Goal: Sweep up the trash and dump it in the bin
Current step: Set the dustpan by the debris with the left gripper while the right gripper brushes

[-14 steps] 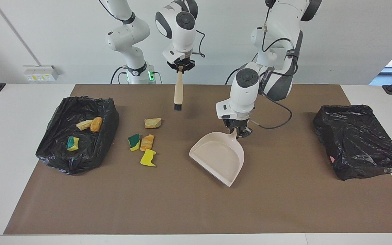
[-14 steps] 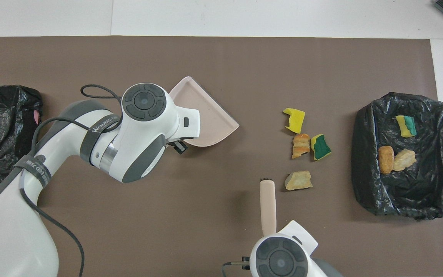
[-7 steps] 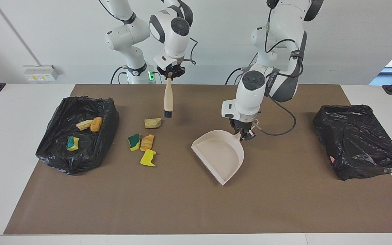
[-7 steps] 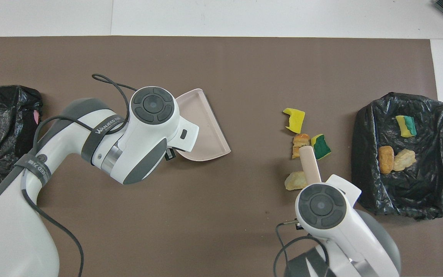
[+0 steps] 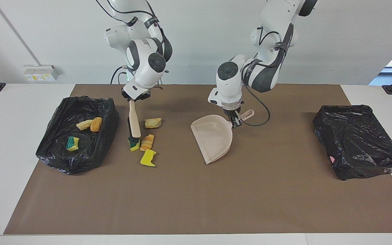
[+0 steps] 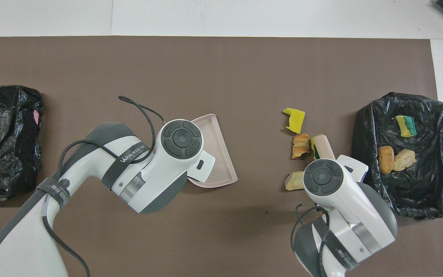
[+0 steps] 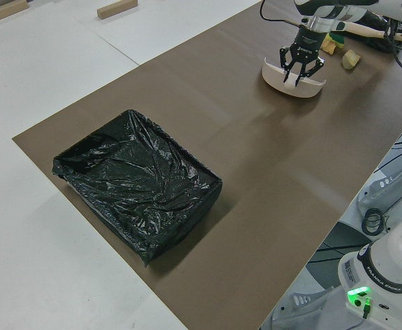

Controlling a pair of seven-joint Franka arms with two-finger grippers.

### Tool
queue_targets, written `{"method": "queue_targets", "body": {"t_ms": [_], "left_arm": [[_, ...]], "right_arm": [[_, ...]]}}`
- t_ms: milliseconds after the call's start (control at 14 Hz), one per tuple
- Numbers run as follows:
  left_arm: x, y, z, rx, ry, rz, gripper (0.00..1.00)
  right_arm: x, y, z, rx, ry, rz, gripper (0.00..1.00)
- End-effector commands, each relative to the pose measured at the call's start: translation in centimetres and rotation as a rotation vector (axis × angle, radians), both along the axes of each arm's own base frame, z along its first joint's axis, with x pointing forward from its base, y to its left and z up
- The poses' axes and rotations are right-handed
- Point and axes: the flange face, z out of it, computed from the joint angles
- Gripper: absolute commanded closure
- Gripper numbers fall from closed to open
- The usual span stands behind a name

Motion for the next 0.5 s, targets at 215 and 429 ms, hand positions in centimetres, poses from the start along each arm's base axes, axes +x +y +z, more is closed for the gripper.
{"method": "queue_targets", "body": {"t_ms": [215, 429], "left_arm": [[-4.2, -2.0, -0.4, 0.017, -0.018, -0.099, 1.00], [-5.6, -2.0, -1.2, 0.011, -0.033, -0.118, 1.00]], "right_arm": [[0.9, -0.7, -0.6, 0.068, 0.043, 0.038, 1.00], [0.5, -0.2, -1.3, 0.259, 0.142, 0.032, 1.00]]}}
